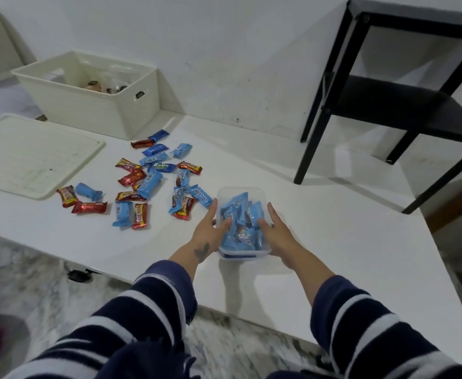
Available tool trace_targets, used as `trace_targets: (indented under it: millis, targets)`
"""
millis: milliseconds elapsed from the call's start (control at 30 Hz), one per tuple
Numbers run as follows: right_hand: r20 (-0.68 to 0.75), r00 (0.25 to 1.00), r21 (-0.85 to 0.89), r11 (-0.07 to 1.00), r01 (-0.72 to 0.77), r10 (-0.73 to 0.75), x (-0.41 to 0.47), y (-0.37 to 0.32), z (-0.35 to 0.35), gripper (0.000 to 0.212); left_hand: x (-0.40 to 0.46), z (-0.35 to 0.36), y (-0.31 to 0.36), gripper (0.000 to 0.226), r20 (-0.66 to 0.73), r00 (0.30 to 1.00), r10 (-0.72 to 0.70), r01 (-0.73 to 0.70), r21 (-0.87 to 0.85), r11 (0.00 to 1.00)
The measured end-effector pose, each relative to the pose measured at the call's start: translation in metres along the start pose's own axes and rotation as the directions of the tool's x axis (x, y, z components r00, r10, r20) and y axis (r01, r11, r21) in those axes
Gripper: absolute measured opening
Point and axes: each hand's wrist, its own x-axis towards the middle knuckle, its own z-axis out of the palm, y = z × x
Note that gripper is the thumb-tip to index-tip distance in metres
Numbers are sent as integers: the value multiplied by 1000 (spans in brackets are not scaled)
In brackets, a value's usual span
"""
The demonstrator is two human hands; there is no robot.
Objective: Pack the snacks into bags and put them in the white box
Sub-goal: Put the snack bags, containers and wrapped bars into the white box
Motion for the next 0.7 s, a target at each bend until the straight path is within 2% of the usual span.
trace_targets:
  millis: [167, 333, 533, 700]
  targets:
    - [16, 1000, 1, 1000, -22, 22, 8, -13, 13, 65, 5, -19, 5, 70, 10, 1000, -14, 14, -8, 1000]
    - [16, 1000, -25, 1000, 7, -7, 23, -46, 51, 65, 16, -71, 16, 69, -21, 1000, 17, -17, 16, 1000]
    - [73, 994, -47, 996, 82, -78, 47, -122, 141, 66, 30, -189, 48, 65, -81, 989, 127, -125, 35, 992]
    - [53, 988, -10, 989, 148, -147, 77, -197, 231, 71, 44, -305, 90, 67, -129, 973, 193, -185, 76, 980]
